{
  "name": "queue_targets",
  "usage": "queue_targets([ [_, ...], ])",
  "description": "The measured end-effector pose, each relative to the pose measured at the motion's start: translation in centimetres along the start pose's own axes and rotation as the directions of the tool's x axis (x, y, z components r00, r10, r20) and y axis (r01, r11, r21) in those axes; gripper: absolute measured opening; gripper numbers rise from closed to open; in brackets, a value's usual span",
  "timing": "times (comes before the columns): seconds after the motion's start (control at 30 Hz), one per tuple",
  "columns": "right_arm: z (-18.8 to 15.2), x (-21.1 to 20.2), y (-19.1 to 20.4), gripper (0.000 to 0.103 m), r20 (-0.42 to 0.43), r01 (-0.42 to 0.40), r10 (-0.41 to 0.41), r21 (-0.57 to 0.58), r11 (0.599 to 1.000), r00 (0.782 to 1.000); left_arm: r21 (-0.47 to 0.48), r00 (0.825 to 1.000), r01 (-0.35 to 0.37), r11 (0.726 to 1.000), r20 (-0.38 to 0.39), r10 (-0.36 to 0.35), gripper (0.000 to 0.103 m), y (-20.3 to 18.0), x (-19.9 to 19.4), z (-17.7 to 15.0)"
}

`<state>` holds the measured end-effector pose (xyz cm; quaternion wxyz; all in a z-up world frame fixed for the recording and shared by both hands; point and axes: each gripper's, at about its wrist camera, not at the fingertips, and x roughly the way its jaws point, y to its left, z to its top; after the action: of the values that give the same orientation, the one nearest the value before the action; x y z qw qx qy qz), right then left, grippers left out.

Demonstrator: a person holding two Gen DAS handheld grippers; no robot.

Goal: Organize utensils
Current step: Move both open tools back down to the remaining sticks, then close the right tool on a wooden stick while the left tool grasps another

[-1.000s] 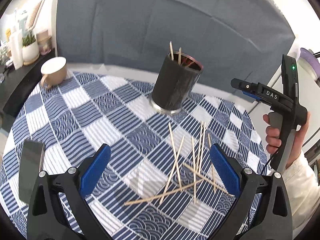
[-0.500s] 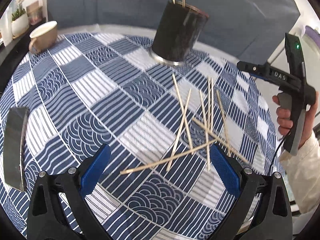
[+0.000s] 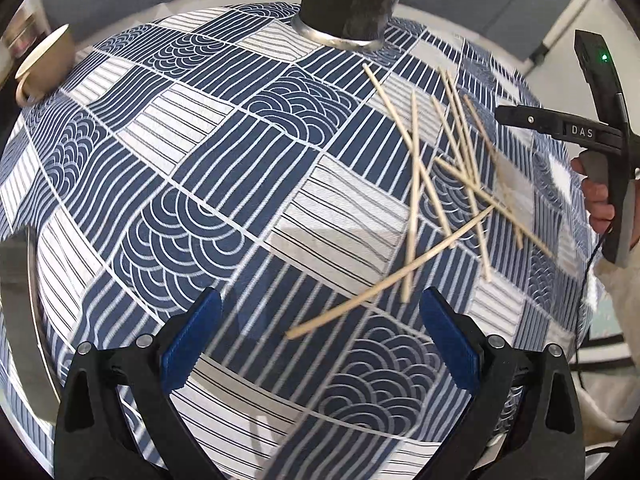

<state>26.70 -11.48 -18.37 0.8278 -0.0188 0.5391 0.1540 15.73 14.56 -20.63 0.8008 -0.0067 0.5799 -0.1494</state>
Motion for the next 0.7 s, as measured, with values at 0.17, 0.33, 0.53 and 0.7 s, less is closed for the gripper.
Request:
queue_targets([
  [0.17, -1.2, 1.7, -0.5, 0.089, -0.058, 0.01, -0.009, 0.019, 1.0, 0.998, 0.043, 0.998, 0.025, 0.999, -0.061, -0.023, 0.097, 0.6, 0.9, 0.3],
  [0.33, -1.7, 2.5, -0.7, 0.089, -0.083, 0.034, -0.031, 0.038, 0.999, 0.996, 0.13, 0.996, 0.021, 0.991, -0.093, -0.009, 0.097, 0.3, 1.4, 0.9],
  [0.53, -1.8, 3.2, -0.3, 0.089, -0.11, 0.11, -0.108, 0.01, 0.994, 0.988, 0.321, 0.987, -0.089, 0.943, -0.101, 0.128, 0.091, -1.4, 2.4, 1.3],
  [0.7, -1.7, 3.7, -0.5, 0.09, -0.133, 0.144, -0.137, 0.046, 0.989, 0.982, 0.397, 0.99, -0.054, 0.916, -0.096, 0.1, 0.073, -2.7, 2.2, 2.0],
])
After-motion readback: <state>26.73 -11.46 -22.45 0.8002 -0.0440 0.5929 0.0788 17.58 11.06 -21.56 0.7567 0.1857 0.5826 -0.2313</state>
